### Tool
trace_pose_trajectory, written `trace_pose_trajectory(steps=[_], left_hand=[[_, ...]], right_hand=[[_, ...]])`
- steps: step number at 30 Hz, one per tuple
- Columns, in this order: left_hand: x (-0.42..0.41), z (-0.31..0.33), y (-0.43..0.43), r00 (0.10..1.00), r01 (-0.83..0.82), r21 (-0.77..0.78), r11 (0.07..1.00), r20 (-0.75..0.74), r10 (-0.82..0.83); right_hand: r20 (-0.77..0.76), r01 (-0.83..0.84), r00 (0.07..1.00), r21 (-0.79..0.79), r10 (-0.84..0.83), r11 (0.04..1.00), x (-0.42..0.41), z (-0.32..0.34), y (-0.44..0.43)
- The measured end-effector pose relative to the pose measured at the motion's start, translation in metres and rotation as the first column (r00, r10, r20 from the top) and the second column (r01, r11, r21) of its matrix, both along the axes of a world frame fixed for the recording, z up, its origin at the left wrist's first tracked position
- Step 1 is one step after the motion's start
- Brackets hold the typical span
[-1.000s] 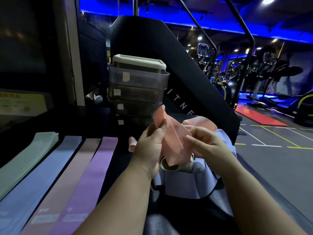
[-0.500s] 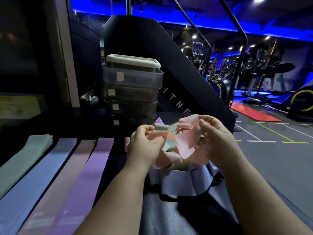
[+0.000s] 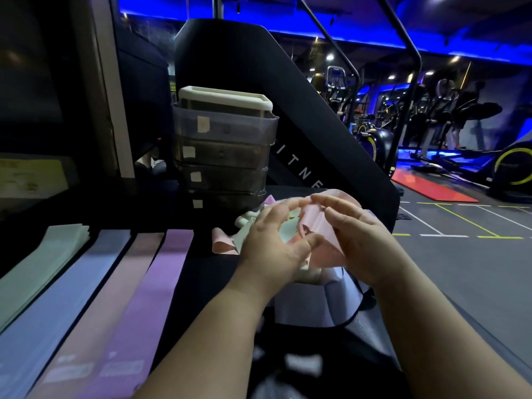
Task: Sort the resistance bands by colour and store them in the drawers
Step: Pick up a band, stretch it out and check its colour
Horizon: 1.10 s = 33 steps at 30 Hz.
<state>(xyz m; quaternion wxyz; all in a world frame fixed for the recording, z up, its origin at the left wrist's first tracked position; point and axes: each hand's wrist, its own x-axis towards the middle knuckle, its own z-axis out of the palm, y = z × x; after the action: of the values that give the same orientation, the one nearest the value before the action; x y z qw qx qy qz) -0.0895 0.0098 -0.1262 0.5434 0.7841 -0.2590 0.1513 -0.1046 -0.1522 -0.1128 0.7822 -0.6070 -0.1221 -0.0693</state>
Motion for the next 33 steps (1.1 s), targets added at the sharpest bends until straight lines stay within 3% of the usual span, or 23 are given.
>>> trace_pose_trajectory(steps=[4,11,17,23,27,33], left_hand=[[0.001,0.004,0.003,0.993,-0.052,-0.069,0.996,0.098,0.059],[-0.006,0.011,0.011,0.994,0.04,0.175,0.984,0.093,-0.057],[-0.003,0.01,0.009,0.996,-0.017,0.143,0.99,0.084,0.005],[0.01,0.001,0.008,0.998,-0.058,-0.034,0.998,0.011,0.059],[0.008,0.002,0.008,0.994,-0.055,-0.113,0.992,-0.101,0.043],[0.004,0.01,0.011,0.927,0.061,-0.398,0.915,-0.317,-0.199]], right_hand=[[-0.042,-0.098,0.995,-0.057,0.096,0.994,-0.002,-0.001,0.004],[-0.031,-0.086,0.996,-0.063,0.085,0.994,-0.006,0.002,0.002],[-0.049,-0.132,0.99,-0.029,0.13,0.991,-0.001,-0.001,-0.001],[0.005,-0.035,0.999,-0.35,0.039,0.936,-0.004,-0.004,0.0],[0.143,0.153,0.986,-0.554,-0.088,0.818,-0.001,-0.008,0.001],[0.425,0.578,0.808,-0.435,-0.409,0.69,0.004,-0.009,0.006]])
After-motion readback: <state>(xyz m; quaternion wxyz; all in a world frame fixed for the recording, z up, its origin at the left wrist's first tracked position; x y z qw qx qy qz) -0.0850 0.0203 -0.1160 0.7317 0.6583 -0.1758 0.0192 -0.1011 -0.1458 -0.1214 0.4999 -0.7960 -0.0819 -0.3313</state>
